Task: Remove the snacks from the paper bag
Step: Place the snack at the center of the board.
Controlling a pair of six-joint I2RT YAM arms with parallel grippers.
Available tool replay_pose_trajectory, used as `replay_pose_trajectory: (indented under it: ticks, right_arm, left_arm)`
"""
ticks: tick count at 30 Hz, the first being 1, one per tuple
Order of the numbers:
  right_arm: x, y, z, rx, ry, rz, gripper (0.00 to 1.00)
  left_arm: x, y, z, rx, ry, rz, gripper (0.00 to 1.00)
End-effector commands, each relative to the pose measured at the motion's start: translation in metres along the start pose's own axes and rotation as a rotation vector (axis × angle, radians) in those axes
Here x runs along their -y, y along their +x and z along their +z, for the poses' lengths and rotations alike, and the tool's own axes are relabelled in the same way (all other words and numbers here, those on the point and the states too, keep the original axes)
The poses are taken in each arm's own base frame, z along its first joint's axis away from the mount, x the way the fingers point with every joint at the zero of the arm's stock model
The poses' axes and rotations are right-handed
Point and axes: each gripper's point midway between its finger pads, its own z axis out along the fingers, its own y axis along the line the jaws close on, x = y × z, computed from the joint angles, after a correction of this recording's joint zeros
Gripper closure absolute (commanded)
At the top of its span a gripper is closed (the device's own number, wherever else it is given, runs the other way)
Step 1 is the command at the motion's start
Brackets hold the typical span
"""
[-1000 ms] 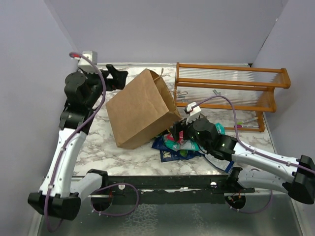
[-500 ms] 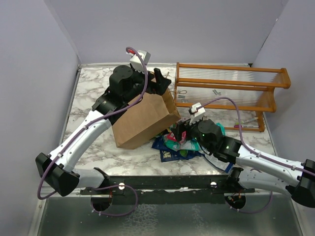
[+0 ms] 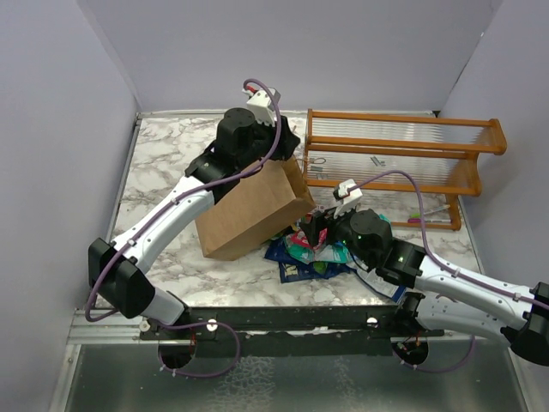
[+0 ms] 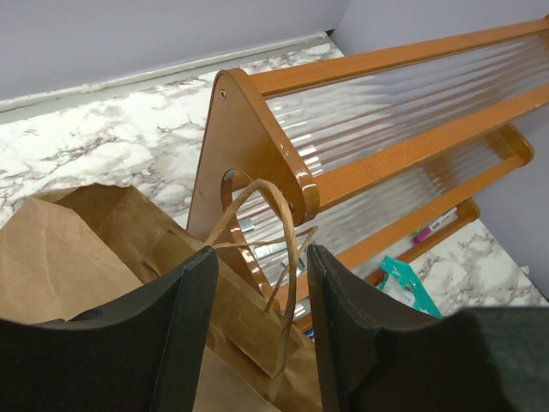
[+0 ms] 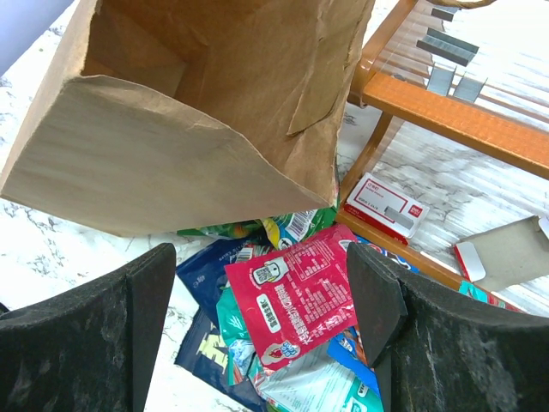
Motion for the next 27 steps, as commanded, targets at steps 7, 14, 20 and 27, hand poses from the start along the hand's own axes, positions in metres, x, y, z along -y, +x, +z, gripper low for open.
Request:
replay_pose_trajectory:
  ticks: [7, 14, 20, 27]
  right_arm:
    - [0.005, -0.008, -0.003, 0.037, 0.02, 0.009, 0.21]
    - [0.027, -0.036, -0.017, 0.12, 0.125, -0.041, 0.17]
    - [0.039, -0.069, -0.036, 0.234, 0.179, -0.005, 0.14]
    - [0.045, -0.098, -0.053, 0.338, 0.192, 0.022, 0.15]
  left_arm:
    - [0.004, -0.033, -0.007, 0.077, -0.02, 0.039, 0.83]
    - [-0.024, -0.053, -0.042, 0.139, -0.2, 0.088, 1.0]
    - [-0.052, -0.08, -0.11, 0.279, -0.395, 0.098, 1.0]
    - [-0.09, -0.056, -0.175, 0.356, -0.589, 0.035, 1.0]
